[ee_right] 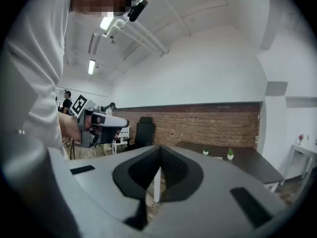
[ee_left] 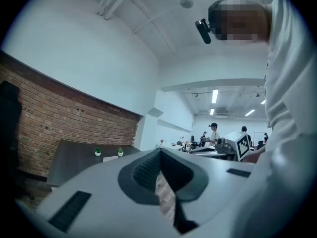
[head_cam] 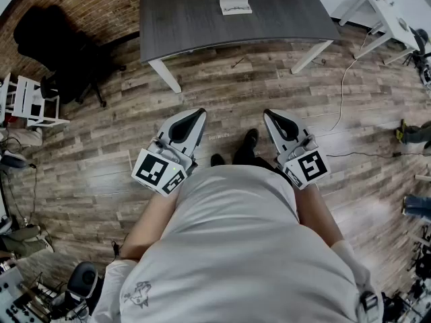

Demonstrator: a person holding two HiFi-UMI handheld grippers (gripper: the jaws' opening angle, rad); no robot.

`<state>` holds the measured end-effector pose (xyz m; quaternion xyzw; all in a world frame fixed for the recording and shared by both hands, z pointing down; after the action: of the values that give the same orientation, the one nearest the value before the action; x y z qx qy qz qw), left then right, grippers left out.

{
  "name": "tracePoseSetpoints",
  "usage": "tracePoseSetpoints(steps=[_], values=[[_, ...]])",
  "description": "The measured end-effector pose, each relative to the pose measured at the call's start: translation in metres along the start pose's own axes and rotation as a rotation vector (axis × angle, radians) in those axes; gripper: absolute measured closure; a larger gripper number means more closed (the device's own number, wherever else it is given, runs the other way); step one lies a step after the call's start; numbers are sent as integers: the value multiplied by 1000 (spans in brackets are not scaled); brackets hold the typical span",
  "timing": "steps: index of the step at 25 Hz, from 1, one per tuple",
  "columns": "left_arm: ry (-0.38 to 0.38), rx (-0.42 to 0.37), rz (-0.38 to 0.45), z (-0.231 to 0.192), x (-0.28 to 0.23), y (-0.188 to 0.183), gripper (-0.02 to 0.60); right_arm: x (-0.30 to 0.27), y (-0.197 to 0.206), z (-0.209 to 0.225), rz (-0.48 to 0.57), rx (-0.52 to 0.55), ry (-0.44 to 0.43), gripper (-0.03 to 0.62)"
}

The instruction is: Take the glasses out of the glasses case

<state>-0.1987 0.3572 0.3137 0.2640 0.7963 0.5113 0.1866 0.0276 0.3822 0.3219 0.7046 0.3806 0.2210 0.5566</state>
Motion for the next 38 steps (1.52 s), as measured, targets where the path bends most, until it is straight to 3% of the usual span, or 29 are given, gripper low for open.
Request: tracePoseSetpoints(steps=[16, 27, 38], values=[[-24, 33, 20, -24, -10, -8, 570, -30, 5, 20, -4, -2, -53, 589], [-43, 53, -10, -38, -50, -5, 571, -53, 17, 58, -1, -9, -115, 583], [-54, 43, -27, -46, -132, -7, 571, -63, 45, 140, -16, -33, -118, 421]])
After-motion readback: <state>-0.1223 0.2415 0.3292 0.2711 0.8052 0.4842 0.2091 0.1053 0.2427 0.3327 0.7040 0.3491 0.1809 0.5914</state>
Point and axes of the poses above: the fingertips, and each gripper's own axes: x backward along the fingers, z to its right, y out of its underside, the point moved 6 cm from there along x, backward along the fingers, and after that the axes turned 12 degrees about x, right-handed, at the moved point
